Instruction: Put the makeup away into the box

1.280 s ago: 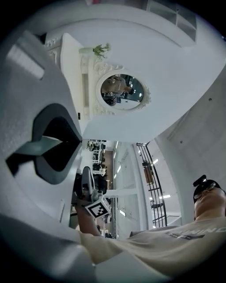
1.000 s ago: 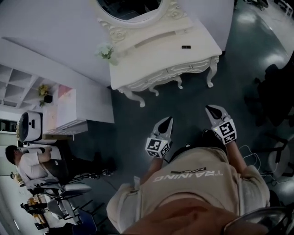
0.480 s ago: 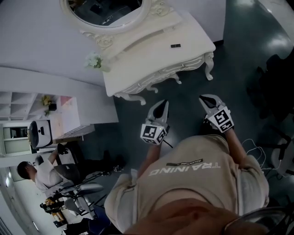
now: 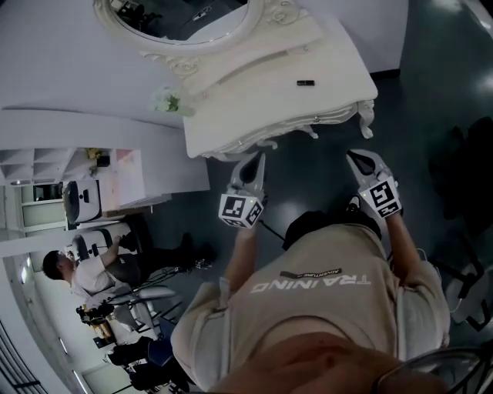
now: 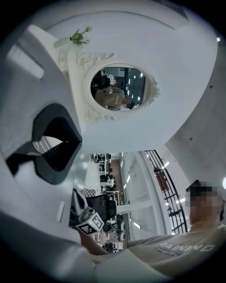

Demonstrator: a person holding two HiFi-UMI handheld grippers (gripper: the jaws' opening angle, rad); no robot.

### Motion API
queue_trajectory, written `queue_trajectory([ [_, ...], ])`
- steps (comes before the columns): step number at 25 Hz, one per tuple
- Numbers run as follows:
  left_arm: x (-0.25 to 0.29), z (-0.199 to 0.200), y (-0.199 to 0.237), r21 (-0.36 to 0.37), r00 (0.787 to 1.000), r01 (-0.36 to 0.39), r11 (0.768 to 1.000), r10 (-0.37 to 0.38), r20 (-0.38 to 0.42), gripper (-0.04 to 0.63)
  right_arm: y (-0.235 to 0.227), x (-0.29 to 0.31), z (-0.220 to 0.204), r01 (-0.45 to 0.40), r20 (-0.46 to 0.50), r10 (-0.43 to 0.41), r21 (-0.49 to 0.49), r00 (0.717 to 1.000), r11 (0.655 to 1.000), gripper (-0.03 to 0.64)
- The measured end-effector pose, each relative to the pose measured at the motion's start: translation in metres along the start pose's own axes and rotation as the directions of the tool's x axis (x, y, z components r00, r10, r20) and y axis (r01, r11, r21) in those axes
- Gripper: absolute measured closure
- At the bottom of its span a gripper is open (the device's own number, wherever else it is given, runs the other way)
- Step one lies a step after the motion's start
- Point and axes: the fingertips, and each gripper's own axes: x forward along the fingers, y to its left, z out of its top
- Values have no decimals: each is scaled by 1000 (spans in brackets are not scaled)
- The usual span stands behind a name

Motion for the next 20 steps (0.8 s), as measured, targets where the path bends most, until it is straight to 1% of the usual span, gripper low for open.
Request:
queue_trajectory([
  [2,11,2,12,-19,1000,-15,1000,15,-9,589,-14,4,-6,25,6,-25,60,1000,998,614],
  [4,31,-3,15,-39,999,-39,998,39,-10,589,-29,12,-14,36,0,-36,83,999,996,614],
  [7,64,-10,10,-55,999,-46,997,47,15,589,-45,34,-15,32,-5,-32,65,999,997,614],
  [10,83,-14,8,-56,1000,-19,998,20,23,588,-44,50,-7,9,-9,-8,64,1000,998,614],
  [13,96,-15,19,-57,1000,5,998,-3,26,589,-49,63,6,3,-33,-2,12,999,1000,614],
  [17,105,-9,51,-29,998,8,1000,-6,62,589,-66,84,27,43,-34,-44,-20,998,999,614],
  [20,105,-14,83,10,999,0,1000,0,50,588,-75,109,42,97,-31,-97,-9,995,995,614],
])
